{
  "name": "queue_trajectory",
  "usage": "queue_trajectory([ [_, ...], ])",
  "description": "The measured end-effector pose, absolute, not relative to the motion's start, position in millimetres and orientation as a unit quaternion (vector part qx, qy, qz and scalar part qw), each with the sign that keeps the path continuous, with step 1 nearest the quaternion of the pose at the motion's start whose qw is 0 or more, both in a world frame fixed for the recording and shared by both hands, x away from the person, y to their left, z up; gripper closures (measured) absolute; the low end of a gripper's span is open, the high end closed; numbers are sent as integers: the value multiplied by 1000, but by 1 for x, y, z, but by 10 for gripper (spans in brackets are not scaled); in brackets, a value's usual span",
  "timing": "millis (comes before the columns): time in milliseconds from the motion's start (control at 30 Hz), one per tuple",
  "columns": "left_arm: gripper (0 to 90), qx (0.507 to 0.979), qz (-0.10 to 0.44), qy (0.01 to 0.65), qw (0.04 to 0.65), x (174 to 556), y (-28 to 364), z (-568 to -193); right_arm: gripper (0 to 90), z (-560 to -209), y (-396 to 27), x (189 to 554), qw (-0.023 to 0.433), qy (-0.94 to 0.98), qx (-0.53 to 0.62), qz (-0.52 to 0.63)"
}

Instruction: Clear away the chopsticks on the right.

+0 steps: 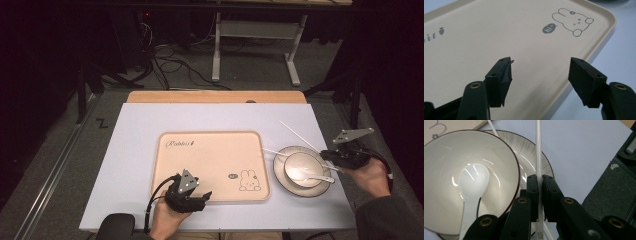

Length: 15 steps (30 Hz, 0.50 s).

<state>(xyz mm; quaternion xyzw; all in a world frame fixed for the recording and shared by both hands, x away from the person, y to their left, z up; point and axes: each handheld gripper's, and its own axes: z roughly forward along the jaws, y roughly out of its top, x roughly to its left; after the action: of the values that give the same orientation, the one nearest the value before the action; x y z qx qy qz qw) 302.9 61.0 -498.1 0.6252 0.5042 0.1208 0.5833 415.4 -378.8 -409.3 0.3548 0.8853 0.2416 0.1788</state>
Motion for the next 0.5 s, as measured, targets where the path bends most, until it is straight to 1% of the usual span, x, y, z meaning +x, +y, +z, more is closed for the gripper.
queue_trajectory([
  [267,355,636,122,496,578,309,52,-501,857,-401,-382,390,179,873,377,251],
  [500,359,639,119,492,579,315,47,-500,856,-390,-365,358,171,868,386,261],
])
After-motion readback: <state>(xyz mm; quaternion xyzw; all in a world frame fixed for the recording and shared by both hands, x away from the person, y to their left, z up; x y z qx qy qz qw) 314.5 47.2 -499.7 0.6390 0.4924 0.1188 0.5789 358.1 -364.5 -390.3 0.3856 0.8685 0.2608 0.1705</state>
